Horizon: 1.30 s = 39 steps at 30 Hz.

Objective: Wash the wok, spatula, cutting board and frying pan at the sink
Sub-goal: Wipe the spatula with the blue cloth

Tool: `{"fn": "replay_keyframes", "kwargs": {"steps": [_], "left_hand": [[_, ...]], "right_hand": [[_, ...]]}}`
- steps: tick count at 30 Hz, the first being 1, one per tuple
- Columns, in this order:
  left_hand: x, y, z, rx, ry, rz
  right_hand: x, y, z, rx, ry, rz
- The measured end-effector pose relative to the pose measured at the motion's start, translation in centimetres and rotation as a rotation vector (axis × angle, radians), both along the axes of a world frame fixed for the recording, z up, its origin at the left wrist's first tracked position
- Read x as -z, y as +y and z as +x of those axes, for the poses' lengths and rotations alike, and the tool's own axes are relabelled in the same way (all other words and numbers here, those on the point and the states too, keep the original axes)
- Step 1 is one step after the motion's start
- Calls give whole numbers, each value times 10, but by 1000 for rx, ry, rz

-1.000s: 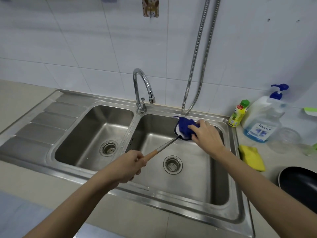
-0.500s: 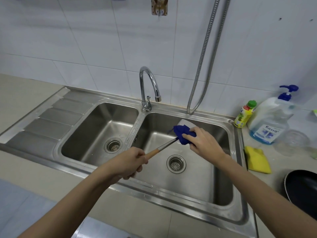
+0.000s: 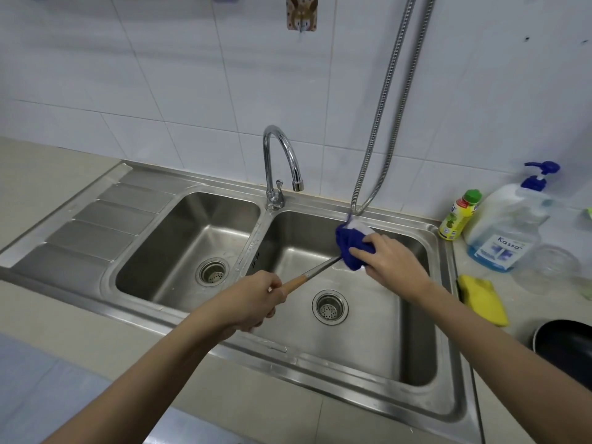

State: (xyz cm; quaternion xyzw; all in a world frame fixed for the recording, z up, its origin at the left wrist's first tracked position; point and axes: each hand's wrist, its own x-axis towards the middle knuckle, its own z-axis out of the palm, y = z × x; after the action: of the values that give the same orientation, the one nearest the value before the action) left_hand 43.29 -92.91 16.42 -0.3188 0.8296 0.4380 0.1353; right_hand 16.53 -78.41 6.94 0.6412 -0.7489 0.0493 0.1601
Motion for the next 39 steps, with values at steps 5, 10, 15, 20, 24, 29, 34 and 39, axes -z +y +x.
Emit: {"fn": "replay_keyframes", "kwargs": {"steps": [5, 10, 15, 20, 24, 29, 34, 39], "left_hand": [[1, 2, -2, 50, -14, -42], [-1, 2, -13, 91, -20, -173], [6, -2, -7, 33, -4, -105], [17, -4, -4, -81, 86, -180], [24, -6, -1, -229, 130, -163], [37, -11, 20, -202, 21, -413], [42, -9, 30, -88, 98, -530], [31, -6, 28, -9, 177, -719]], "right_hand": [[-2, -6, -13, 256, -72, -5], [-1, -9, -5, 94, -48, 36], [-10, -7, -37, 365, -244, 47], [16, 12, -2, 189, -396, 36], [36, 22, 14, 415, -872, -190], [37, 36, -3, 653, -1289, -497], [19, 25, -10, 601, -1269, -376], [4, 8, -15, 627, -1112, -280]]}}
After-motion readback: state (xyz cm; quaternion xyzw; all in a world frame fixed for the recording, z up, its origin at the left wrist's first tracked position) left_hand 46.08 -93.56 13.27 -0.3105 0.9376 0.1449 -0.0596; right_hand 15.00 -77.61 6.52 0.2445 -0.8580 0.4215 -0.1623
